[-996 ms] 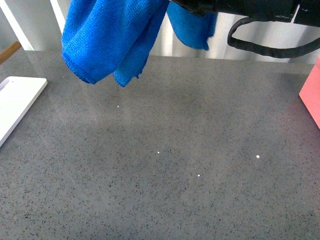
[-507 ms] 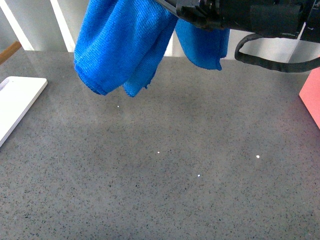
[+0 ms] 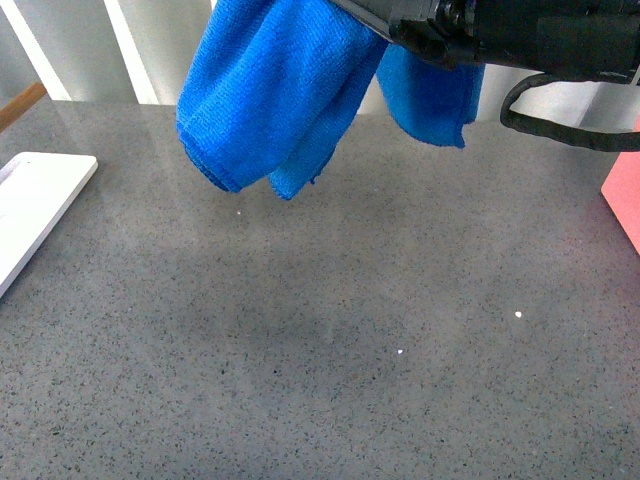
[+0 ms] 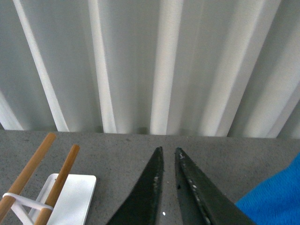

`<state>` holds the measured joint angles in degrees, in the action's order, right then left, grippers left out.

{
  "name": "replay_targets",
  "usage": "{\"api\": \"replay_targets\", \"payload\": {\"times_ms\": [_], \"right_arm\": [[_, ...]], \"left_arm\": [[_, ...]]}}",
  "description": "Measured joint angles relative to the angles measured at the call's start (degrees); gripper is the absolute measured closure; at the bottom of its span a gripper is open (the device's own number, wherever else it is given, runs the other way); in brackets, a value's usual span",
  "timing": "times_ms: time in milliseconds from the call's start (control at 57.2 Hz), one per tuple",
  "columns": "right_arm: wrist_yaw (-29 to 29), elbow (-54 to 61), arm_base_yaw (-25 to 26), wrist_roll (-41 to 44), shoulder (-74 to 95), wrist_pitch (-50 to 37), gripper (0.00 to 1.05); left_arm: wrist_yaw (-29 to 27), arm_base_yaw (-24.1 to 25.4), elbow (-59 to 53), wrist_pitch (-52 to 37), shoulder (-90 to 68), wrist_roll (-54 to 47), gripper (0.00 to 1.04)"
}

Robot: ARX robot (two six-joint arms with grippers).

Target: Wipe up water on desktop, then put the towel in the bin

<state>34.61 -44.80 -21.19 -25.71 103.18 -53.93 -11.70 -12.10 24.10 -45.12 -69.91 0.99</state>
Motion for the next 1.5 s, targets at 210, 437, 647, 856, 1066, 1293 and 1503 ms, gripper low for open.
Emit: {"api": "replay_targets", "payload": {"times_ms": [210, 437, 647, 856, 1066, 1293, 1503], "right_arm": [[-0.5, 0.3, 0.4, 0.5, -0.2, 0.2, 0.99], [-0.1, 0.4, 0.7, 0.7, -0.7, 0.8, 0.99], [-0.1, 0.4, 1.3, 1.3, -0.8, 1.9, 0.99], [0.0, 0.4, 1.2, 1.4, -0.8, 2.0, 0.99], [0.0, 0.5, 1.0, 1.4, -1.0, 1.6, 0.99], [0.0, 0.7, 0.9, 1.4, -1.2, 1.7, 0.99], [0.0, 1.0, 0.9, 1.5, -1.7, 1.8, 0.99]], "left_arm": [[3.3, 3.4, -8.3, -0.9, 7.6, -0.5, 1.01], [6.0, 6.1, -14.5, 0.7, 15.6, -0.5, 1.01], [11.3, 10.9, -18.3, 4.6, 23.0, -0.6, 1.01], [11.5, 12.0, -20.6, 9.2, 30.1, -0.6, 1.01], [11.6, 12.0, -22.8, 11.3, 35.3, -0.6, 1.01], [11.7, 12.0, -22.8, 17.9, 42.6, -0.6, 1.01], [11.7, 12.0, -22.8, 23.2, 48.2, -0.6, 1.01]]}}
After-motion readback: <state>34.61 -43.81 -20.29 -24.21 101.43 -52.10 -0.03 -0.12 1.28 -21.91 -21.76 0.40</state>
